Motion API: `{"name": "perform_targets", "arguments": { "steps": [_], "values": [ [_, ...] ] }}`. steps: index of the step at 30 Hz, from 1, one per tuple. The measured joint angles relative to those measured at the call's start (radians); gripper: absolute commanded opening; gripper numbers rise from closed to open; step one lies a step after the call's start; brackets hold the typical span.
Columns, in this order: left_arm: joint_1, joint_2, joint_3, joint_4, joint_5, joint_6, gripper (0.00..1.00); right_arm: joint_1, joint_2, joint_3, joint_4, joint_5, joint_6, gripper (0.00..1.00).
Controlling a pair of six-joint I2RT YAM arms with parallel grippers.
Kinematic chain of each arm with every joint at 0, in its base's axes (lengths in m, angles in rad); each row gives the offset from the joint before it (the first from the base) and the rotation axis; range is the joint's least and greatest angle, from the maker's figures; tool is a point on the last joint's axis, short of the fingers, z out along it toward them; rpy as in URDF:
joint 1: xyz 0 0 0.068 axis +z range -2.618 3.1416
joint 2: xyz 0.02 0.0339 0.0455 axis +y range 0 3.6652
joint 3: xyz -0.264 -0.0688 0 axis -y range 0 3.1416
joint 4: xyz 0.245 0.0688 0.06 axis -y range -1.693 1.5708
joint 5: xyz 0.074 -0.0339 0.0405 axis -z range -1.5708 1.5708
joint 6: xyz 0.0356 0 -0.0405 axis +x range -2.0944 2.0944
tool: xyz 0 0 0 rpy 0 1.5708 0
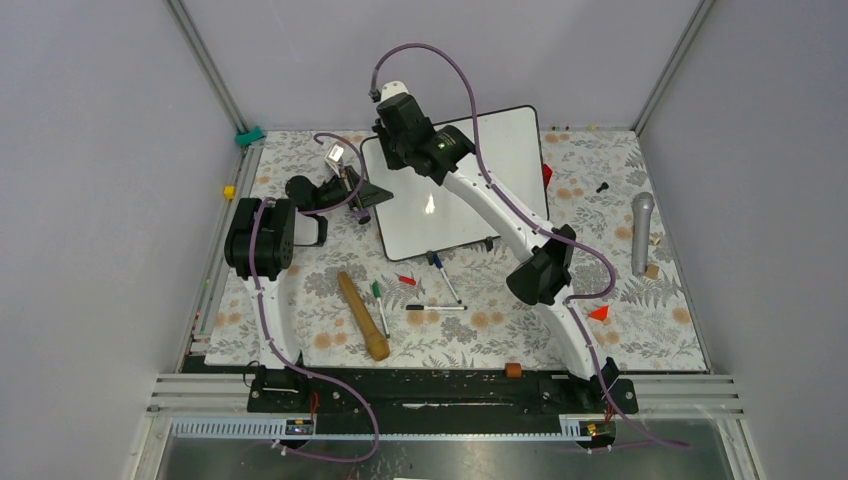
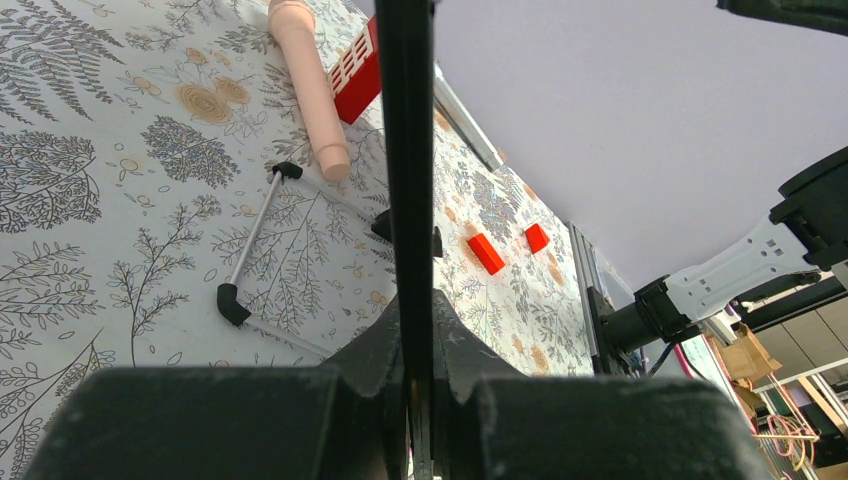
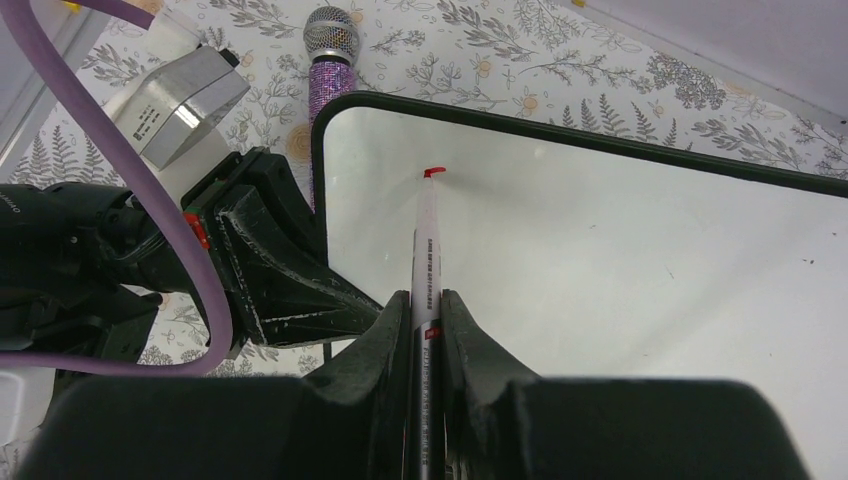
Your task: Write a sentence on the whiteboard
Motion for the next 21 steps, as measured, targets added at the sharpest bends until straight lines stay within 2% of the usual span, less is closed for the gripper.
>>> {"name": "perform_targets", "arguments": {
  "steps": [21],
  "values": [
    [0.001, 0.000, 0.000, -0.007, -0.003, 0.000, 0.00, 0.023, 0.000, -0.028, -0.027, 0.021, -0.019, 0.00]
  ]
}}
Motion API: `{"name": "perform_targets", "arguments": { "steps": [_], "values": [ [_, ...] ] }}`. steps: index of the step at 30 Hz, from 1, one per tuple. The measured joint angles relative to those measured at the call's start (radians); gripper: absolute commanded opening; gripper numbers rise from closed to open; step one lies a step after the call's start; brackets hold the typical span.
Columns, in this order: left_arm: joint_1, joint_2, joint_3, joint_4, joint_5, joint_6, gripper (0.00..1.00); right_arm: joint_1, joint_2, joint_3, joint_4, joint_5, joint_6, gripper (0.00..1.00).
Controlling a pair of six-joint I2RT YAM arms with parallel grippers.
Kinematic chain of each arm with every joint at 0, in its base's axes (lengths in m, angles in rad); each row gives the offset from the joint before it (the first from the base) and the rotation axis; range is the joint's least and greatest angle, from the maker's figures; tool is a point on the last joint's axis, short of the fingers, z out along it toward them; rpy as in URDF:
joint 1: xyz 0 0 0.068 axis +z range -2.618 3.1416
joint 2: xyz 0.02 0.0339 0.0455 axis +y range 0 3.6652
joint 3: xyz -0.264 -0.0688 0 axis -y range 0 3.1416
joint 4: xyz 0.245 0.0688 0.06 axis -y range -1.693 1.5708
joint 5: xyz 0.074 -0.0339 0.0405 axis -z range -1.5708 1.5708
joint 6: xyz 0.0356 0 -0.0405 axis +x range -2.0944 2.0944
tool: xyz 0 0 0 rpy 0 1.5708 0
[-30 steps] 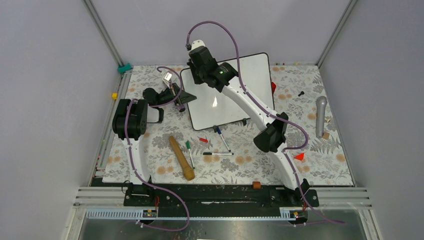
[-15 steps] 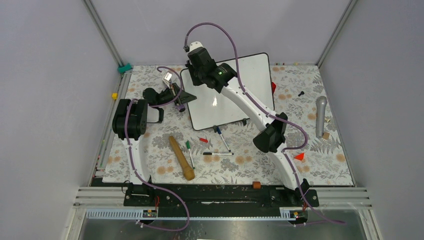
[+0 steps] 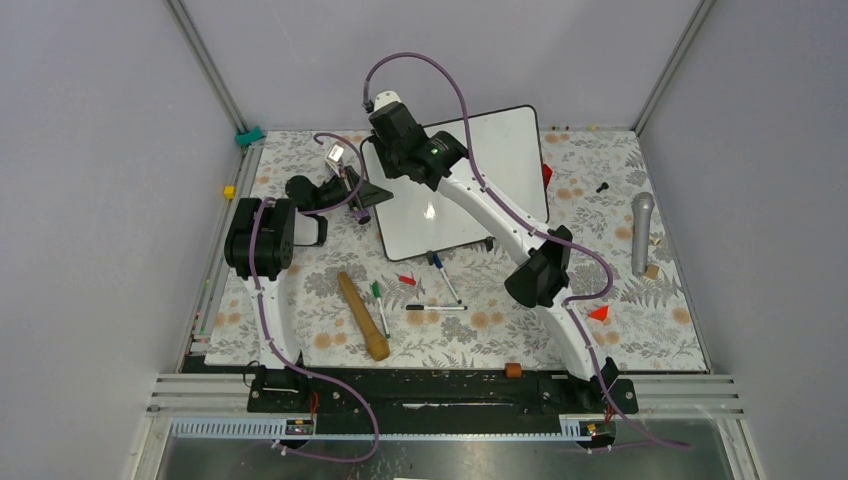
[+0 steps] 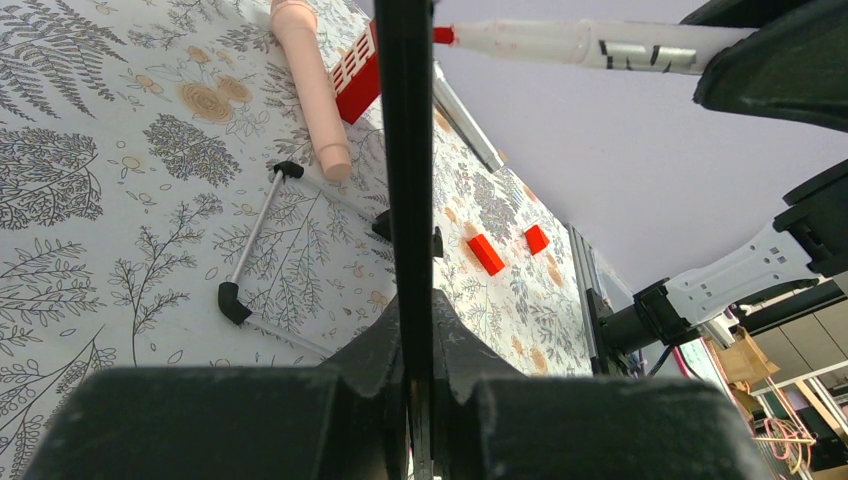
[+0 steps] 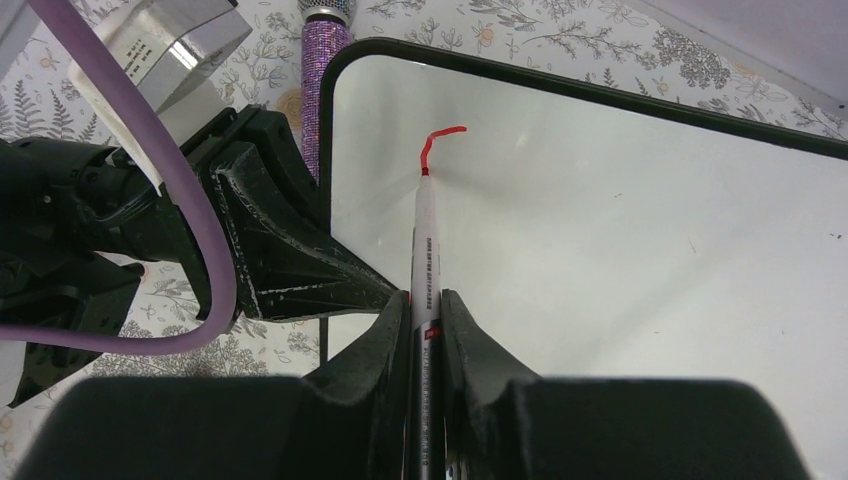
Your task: Write a sentence on the whiteboard
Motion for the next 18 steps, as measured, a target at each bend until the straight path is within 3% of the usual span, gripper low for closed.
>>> {"name": "perform_targets", "arguments": {
  "steps": [18],
  "values": [
    [0.000, 0.000, 0.000, -0.002, -0.002, -0.002, 0.00, 0.004, -0.013, -0.022, -0.031, 0.075, -0.018, 0.00]
  ]
}}
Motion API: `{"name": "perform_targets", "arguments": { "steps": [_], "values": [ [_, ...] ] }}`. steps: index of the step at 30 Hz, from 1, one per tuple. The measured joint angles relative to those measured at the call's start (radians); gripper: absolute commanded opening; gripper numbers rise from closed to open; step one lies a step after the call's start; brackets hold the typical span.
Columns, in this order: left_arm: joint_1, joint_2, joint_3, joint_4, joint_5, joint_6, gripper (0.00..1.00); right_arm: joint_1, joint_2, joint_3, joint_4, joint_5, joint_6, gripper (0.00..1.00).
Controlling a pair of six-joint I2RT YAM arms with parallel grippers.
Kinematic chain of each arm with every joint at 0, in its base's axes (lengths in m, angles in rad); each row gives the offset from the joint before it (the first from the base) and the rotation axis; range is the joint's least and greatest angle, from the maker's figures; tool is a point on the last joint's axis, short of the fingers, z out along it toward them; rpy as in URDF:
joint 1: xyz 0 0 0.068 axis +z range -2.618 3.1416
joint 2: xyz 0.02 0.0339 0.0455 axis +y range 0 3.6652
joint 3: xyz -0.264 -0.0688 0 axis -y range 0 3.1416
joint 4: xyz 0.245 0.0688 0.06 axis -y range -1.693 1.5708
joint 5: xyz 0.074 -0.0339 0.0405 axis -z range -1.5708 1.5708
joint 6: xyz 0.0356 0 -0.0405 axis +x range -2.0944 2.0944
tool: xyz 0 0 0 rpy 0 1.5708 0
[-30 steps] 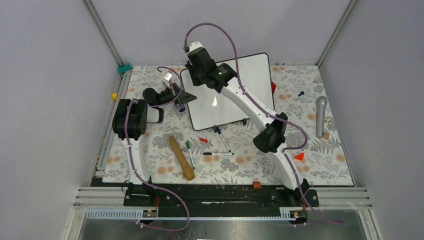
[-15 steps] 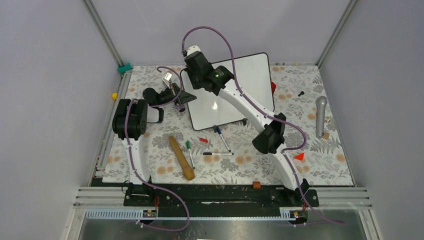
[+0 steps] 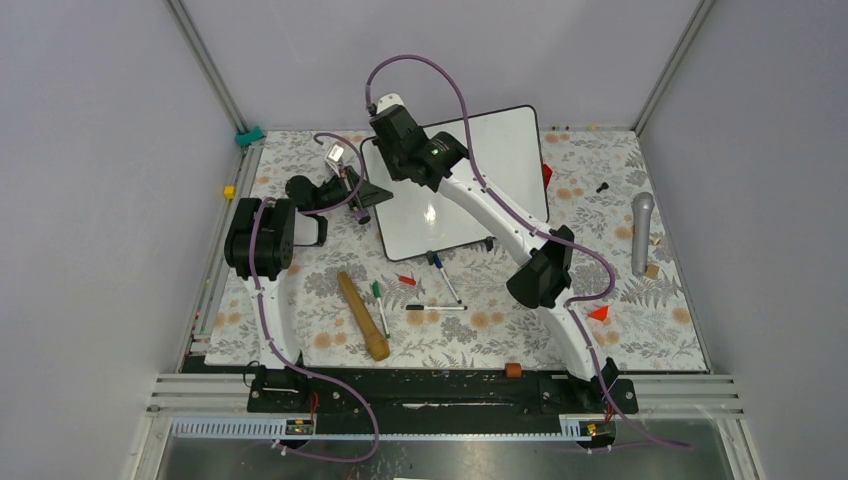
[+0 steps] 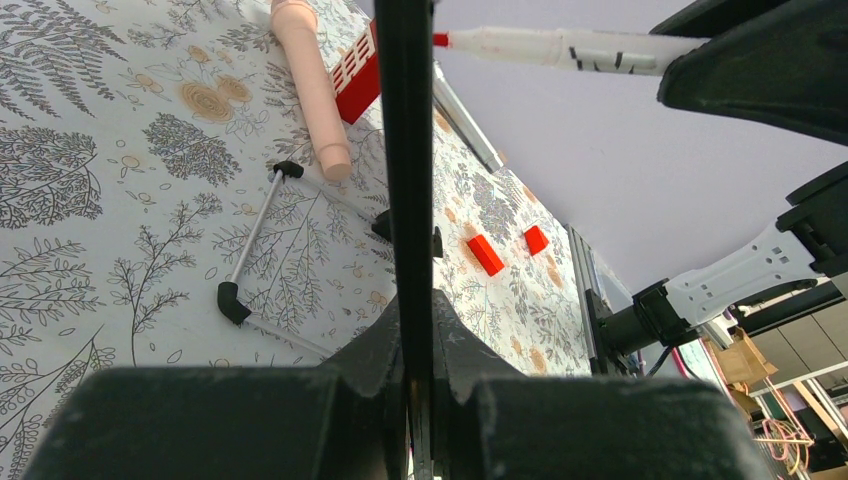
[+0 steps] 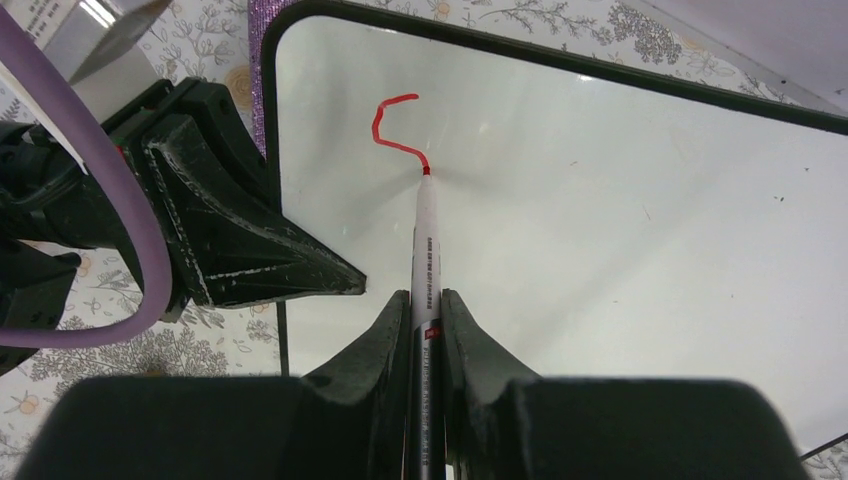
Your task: Write a sentence on the whiteboard
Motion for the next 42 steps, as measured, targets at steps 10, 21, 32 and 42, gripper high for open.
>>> {"name": "perform_targets", "arguments": {
  "steps": [10, 21, 32, 42],
  "values": [
    [0.000, 0.000, 0.000, 0.000, 0.000, 0.000, 0.00, 0.000, -0.010, -0.018, -0.026, -0.022, -0.003, 0.00],
    [0.000, 0.000, 0.000, 0.005, 0.003, 0.001, 0.00, 0.000, -0.009, -0.016, -0.046, -0.087, -0.002, 0.00],
    [0.000, 0.000, 0.000, 0.009, 0.005, 0.003, 0.00, 0.000, -0.006, -0.011, -0.026, -0.125, 0.002, 0.00],
    [0.000, 0.000, 0.000, 0.011, 0.005, 0.003, 0.00, -0.001, -0.013, -0.020, 0.004, -0.201, 0.002, 0.00]
  ]
}}
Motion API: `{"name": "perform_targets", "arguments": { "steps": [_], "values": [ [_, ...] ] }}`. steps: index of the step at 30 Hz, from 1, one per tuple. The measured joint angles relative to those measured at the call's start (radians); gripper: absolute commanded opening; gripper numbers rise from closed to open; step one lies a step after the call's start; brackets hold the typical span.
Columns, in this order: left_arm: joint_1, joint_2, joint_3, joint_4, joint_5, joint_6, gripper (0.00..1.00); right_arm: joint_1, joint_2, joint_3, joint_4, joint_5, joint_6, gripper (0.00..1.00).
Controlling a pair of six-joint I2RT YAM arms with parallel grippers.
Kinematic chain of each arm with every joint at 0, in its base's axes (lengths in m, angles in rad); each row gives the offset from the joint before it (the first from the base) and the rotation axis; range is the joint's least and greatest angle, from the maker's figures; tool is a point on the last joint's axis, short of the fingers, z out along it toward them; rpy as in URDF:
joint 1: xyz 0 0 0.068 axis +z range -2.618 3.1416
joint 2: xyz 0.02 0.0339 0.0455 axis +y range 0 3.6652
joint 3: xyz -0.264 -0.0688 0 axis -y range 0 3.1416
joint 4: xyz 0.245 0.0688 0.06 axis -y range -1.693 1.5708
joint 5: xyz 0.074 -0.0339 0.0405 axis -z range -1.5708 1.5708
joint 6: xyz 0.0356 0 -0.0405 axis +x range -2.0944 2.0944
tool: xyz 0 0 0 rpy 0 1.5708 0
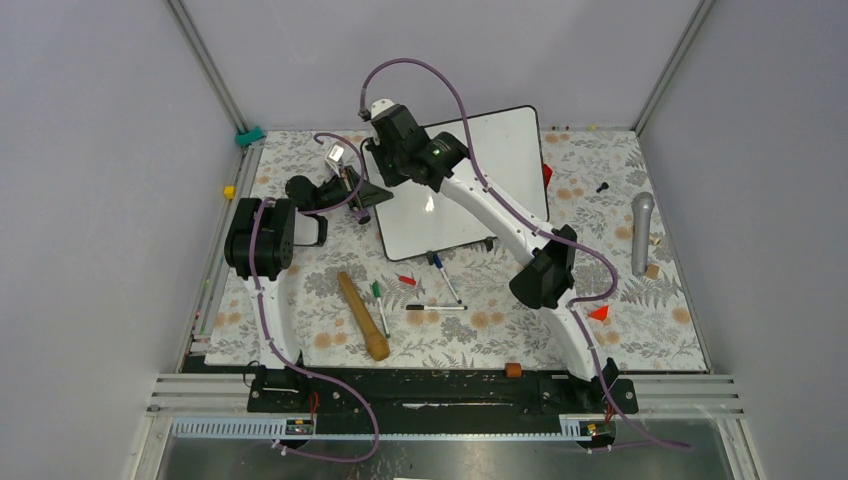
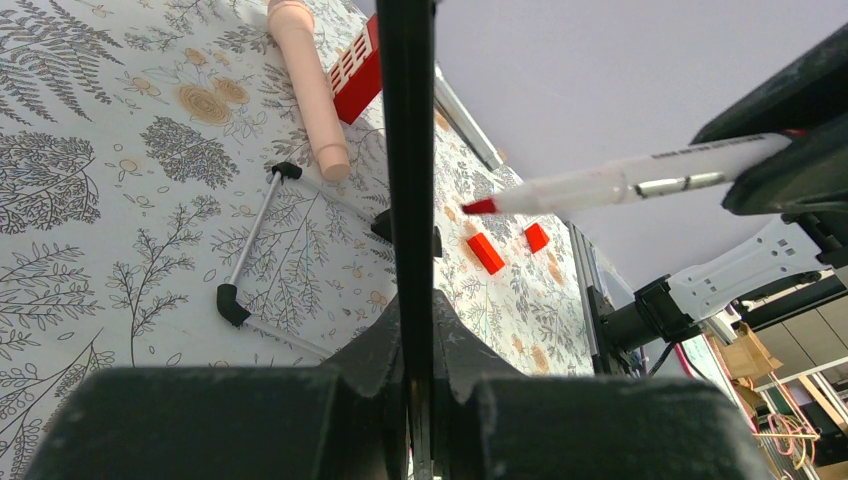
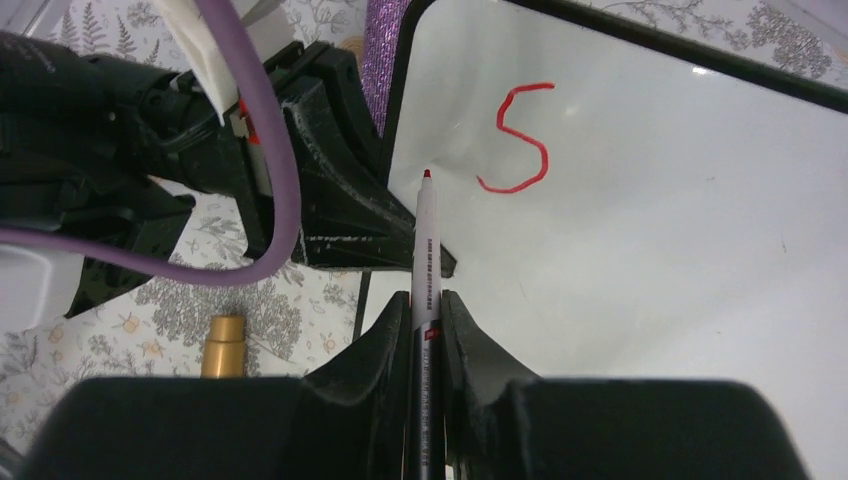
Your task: Write a sentence on the whiteboard
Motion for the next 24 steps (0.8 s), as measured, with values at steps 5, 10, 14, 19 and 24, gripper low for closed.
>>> {"name": "perform_targets", "arguments": {
  "steps": [5, 10, 14, 19, 24],
  "values": [
    [0.000, 0.000, 0.000, 0.000, 0.000, 0.000, 0.00, 0.000, -0.088, -0.126, 0.044, -0.021, -0.001, 0.00],
    [0.000, 0.000, 0.000, 0.001, 0.000, 0.000, 0.00, 0.000, -0.141, -0.148, 0.069, -0.015, -0.002, 0.00],
    [0.000, 0.000, 0.000, 0.001, 0.000, 0.000, 0.00, -0.002, -0.158, -0.145, 0.074, 0.013, -0.002, 0.00],
    [0.000, 0.000, 0.000, 0.001, 0.000, 0.000, 0.00, -0.007, -0.158, -0.129, 0.046, 0.066, -0.006, 0.00],
    [0.000, 0.000, 0.000, 0.001, 0.000, 0.000, 0.00, -0.019, -0.153, -0.103, 0.039, 0.100, -0.011, 0.00]
  ]
}}
